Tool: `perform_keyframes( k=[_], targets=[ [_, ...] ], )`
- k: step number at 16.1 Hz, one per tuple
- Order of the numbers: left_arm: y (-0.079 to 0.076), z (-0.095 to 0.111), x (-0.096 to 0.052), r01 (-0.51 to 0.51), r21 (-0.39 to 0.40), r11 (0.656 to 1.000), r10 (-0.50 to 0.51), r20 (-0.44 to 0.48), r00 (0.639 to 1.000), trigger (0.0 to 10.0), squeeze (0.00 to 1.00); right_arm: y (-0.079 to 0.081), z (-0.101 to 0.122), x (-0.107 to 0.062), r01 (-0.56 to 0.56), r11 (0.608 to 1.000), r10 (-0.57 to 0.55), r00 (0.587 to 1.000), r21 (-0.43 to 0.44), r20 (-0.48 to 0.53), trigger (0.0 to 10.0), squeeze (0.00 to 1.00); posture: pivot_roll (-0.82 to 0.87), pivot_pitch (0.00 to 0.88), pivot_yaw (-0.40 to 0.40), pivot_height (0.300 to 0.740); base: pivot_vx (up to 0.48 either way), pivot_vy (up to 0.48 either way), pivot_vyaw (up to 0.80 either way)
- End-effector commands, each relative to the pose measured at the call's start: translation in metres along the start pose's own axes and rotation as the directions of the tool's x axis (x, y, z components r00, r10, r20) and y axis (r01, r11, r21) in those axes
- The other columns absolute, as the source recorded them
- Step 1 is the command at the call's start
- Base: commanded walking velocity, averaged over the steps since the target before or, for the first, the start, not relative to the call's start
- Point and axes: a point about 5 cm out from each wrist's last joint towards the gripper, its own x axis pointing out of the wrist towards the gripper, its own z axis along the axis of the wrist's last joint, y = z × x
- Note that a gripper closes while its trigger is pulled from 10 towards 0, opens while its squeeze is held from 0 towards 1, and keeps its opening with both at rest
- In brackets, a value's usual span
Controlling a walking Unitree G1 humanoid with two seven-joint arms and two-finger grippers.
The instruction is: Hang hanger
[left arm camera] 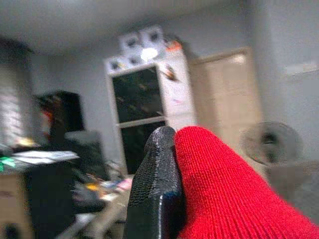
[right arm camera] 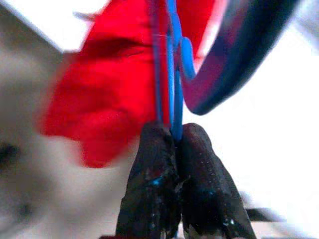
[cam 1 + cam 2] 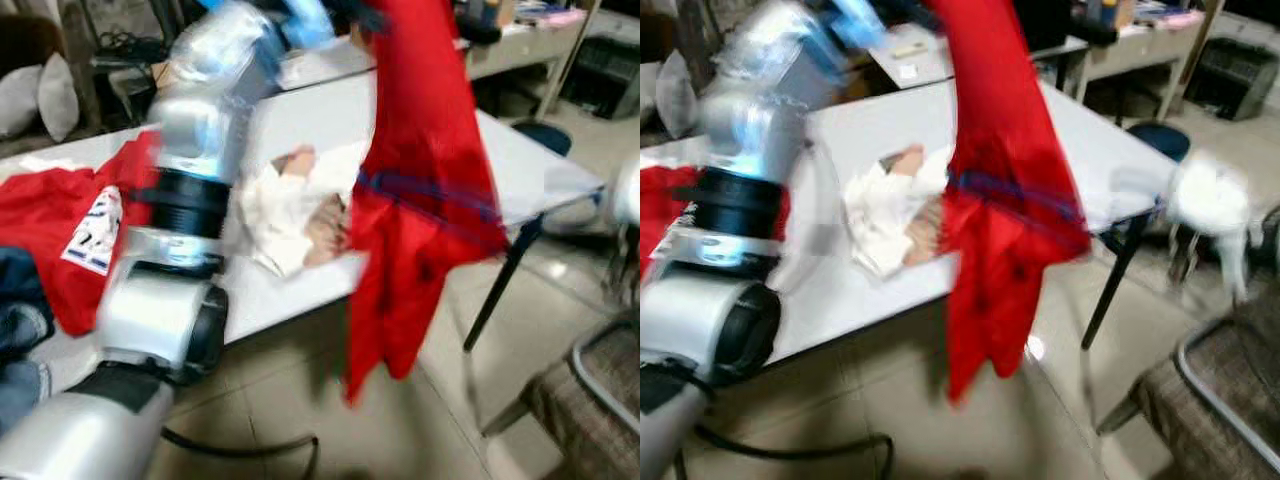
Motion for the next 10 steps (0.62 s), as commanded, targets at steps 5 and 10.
perform_keyframes(
  k=[5, 10],
  targets=[
    [0.042, 0.021, -0.037, -0.229, 0.062, 0.971, 0.228, 0.019, 0.973, 10.0, 0.00, -0.097, 0.068, -0.004, 0.558, 0.825, -0.496, 0.793, -0.093, 0.353, 10.0, 0.00, -0.10, 0.000, -0.030, 0.740, 0.396, 0.000, 0.00],
    [0.006, -0.076, -0.059, -0.172, 0.075, 0.982, 0.187, -0.321, 0.929, 10.0, 0.00, -0.073, 0.027, 0.028, 0.404, 0.903, -0.350, 0.890, -0.149, 0.293, 10.0, 0.00, -0.11, 0.000, -0.011, 0.740, 0.216, 0.000, 0.00]
  ],
)
